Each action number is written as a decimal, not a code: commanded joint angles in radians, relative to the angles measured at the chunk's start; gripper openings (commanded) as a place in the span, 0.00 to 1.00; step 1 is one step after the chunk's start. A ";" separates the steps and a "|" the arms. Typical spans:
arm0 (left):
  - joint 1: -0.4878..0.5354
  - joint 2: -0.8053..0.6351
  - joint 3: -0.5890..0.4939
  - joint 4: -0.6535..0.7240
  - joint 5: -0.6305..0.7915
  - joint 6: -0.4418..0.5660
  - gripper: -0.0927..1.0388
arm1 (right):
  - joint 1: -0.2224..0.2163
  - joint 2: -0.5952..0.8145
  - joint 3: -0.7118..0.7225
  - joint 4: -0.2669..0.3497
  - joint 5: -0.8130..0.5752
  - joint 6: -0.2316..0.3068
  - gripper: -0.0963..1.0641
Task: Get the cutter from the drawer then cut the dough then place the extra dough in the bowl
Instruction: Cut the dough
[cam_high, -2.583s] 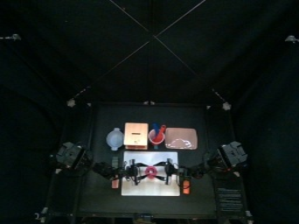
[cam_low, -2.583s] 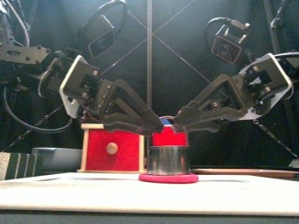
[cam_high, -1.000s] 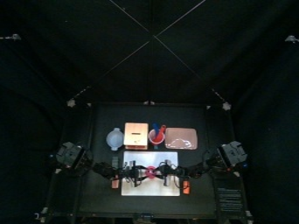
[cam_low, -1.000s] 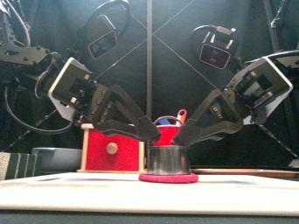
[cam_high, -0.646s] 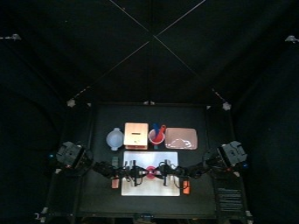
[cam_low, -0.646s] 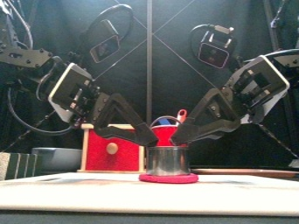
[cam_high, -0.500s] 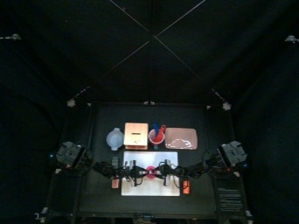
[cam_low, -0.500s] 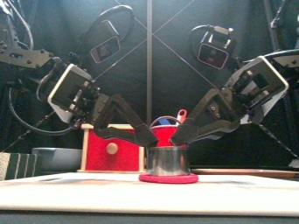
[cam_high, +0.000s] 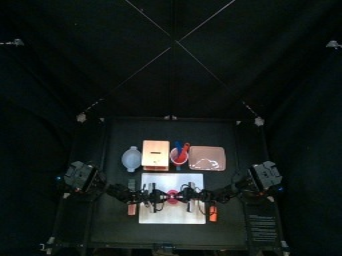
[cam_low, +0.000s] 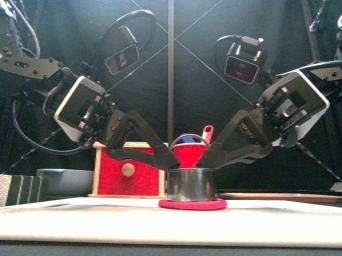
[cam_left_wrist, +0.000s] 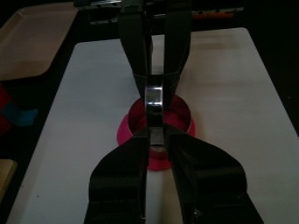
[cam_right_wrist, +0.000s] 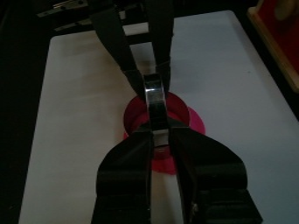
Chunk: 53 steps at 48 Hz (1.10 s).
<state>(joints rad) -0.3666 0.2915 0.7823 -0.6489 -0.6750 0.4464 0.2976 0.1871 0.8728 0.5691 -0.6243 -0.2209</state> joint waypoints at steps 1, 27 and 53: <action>-0.003 -0.008 -0.002 0.020 0.044 0.002 0.59 | -0.005 -0.008 0.002 0.009 0.025 0.009 0.48; -0.011 0.000 -0.002 0.043 0.170 0.002 0.59 | 0.003 -0.008 0.017 0.020 0.239 0.011 0.47; -0.023 0.031 -0.043 0.043 0.221 -0.003 0.59 | 0.006 0.000 0.003 -0.003 0.319 0.009 0.47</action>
<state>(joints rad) -0.3559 0.2976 0.7486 -0.6151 -0.4985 0.4464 0.2930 0.1657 0.8652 0.5630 -0.3574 -0.2209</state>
